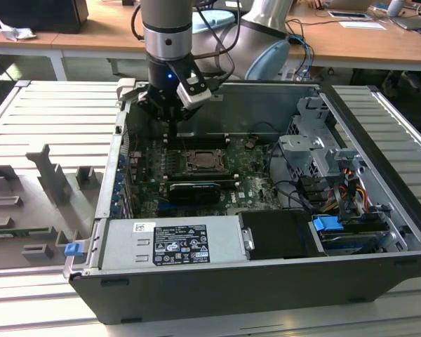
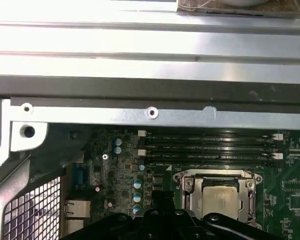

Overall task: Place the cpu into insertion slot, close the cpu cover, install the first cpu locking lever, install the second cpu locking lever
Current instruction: 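Install the first cpu locking lever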

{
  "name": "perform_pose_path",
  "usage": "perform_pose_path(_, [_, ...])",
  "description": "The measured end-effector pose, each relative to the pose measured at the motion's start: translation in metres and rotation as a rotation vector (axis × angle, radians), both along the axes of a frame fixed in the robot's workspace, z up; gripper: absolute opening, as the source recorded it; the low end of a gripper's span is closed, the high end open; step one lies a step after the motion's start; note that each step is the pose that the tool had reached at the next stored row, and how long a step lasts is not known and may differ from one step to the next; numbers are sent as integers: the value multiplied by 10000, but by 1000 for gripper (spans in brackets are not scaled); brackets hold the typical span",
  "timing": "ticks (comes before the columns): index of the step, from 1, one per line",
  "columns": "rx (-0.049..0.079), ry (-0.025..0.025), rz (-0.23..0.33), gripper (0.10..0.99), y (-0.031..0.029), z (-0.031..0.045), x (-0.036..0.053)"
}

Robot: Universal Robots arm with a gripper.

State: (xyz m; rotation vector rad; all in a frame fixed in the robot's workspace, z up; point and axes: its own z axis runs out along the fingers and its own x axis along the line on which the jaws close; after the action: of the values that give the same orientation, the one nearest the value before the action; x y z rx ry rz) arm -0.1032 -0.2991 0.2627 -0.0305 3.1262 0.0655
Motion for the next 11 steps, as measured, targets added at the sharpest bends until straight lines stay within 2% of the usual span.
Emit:
perform_pose_path(7, [-1,2,3,106,52,-21,12])
perform_pose_path(11, [-1,1,0,106,53,-22,119])
